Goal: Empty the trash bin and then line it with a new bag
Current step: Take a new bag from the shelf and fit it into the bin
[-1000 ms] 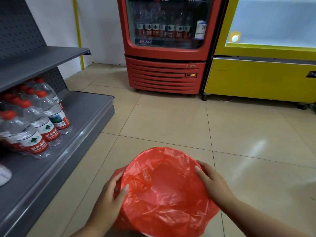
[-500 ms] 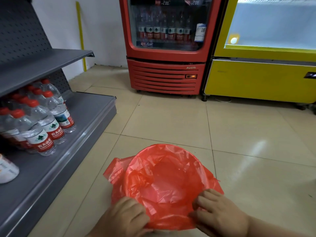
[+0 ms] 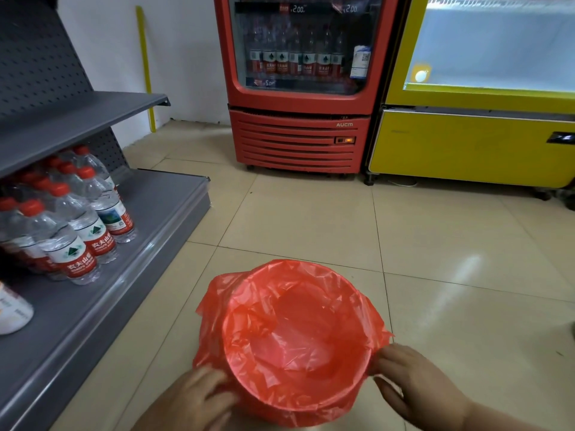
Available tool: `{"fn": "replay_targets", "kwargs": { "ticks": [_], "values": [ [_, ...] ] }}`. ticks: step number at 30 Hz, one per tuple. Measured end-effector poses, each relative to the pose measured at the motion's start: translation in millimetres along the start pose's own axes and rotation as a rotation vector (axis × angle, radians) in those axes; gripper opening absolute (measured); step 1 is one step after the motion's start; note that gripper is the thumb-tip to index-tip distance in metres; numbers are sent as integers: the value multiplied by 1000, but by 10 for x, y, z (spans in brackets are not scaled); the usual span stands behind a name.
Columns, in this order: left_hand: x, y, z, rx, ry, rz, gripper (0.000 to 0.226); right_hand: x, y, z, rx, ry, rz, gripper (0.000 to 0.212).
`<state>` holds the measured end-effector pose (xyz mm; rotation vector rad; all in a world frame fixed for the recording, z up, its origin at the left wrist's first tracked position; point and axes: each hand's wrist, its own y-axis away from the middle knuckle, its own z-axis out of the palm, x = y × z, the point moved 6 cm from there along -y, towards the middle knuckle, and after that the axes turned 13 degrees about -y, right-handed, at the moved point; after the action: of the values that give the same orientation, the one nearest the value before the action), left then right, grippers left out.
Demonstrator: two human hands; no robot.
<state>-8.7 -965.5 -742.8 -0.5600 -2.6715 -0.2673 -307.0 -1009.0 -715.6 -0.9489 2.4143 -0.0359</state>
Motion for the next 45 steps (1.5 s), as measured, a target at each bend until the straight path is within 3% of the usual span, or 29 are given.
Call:
{"fn": "replay_targets", "kwargs": {
  "ticks": [1,4,7,10,12,16,18,23,27,35,40,45],
  "values": [
    [-41,-14,-32,-2,88,-54,24,68,-11,-44,76,-143,144,24],
    [-236,-34,-273,456,330,-302,15,234,-38,-117,359,-572,556,28],
    [-213,-180,-459,631,436,-471,12,201,-234,-153,475,-715,690,17],
    [-95,-438,-539,542,403,-492,46,175,-417,-89,460,-883,772,33],
    [-73,-549,-434,403,539,-501,51,150,-482,-50,447,-949,809,32],
    [-216,-490,18,235,932,-715,78,207,-482,77,397,-988,917,30],
    [-211,-488,70,200,1021,-735,71,240,-460,116,377,-1006,962,35],
    [-224,-582,-180,317,867,-708,28,313,-513,71,405,-926,947,27],
    [-262,-660,-73,208,752,-755,22,355,-630,26,333,-657,893,38],
    [-108,-745,-190,147,672,-808,17,536,-816,-43,188,-231,835,31],
    [-180,-657,-105,65,849,-799,30,532,-765,-55,183,-284,870,40],
    [-252,-646,-62,53,719,-777,33,521,-719,-9,124,-297,895,37]
  ]
}}
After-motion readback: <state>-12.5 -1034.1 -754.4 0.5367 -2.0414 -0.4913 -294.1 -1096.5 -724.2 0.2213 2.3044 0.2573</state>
